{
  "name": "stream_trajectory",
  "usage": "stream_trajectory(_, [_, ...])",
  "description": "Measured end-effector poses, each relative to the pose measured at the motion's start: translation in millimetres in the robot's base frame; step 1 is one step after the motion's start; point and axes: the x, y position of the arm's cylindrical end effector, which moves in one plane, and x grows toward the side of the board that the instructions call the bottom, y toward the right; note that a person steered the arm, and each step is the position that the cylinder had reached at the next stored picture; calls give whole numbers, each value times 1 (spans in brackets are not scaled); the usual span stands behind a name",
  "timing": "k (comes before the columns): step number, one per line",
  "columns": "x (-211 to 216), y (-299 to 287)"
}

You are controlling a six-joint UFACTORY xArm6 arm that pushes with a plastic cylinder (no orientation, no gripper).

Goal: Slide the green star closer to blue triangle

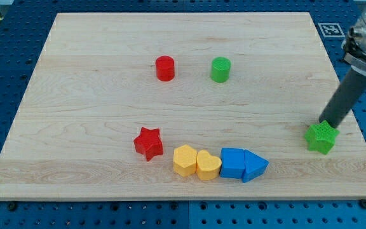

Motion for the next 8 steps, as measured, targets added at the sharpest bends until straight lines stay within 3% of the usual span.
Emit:
stream_trajectory(2, [30,-11])
stream_trajectory(8, [33,-69])
